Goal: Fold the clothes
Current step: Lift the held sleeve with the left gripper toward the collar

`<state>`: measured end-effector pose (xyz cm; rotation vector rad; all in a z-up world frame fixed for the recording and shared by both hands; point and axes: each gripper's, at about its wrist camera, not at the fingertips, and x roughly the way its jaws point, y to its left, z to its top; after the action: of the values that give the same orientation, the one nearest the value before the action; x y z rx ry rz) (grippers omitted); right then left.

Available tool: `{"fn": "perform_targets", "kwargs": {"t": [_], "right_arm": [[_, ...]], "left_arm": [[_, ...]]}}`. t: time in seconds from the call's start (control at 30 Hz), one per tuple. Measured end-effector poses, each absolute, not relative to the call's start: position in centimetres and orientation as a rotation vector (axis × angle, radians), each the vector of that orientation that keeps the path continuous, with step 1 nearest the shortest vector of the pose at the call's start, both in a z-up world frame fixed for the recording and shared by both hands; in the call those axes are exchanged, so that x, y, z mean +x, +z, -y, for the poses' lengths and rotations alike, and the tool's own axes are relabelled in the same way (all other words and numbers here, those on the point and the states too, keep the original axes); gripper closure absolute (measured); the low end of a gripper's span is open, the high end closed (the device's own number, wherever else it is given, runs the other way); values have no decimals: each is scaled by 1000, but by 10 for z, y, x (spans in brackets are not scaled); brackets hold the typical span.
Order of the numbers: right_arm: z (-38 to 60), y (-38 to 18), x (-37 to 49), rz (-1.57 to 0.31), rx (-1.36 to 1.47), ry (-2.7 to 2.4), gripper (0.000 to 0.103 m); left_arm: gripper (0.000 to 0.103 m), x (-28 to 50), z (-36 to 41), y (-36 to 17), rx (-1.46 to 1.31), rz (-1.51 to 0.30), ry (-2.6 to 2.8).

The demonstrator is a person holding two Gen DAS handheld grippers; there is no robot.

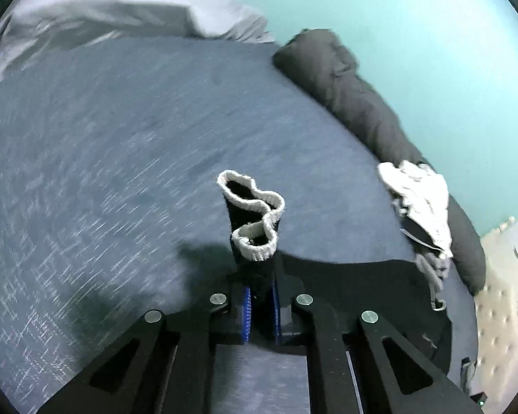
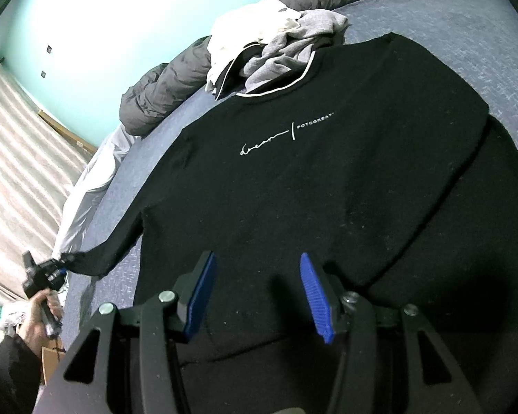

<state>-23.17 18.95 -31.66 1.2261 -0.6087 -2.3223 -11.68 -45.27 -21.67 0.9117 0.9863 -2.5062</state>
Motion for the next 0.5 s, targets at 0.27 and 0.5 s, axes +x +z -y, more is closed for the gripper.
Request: {"fn": "perform_targets", "kwargs": {"t": [0.27,0.5], "right_arm": [[-204,-313,-231,640,1221,-2346,51],[-237,-312,-225,687,1238,-2379,51]], "left_arm": [[96,-164,376,-133,898,-873,-2746],[96,-209,269,-78,977,-754,-2953]]}}
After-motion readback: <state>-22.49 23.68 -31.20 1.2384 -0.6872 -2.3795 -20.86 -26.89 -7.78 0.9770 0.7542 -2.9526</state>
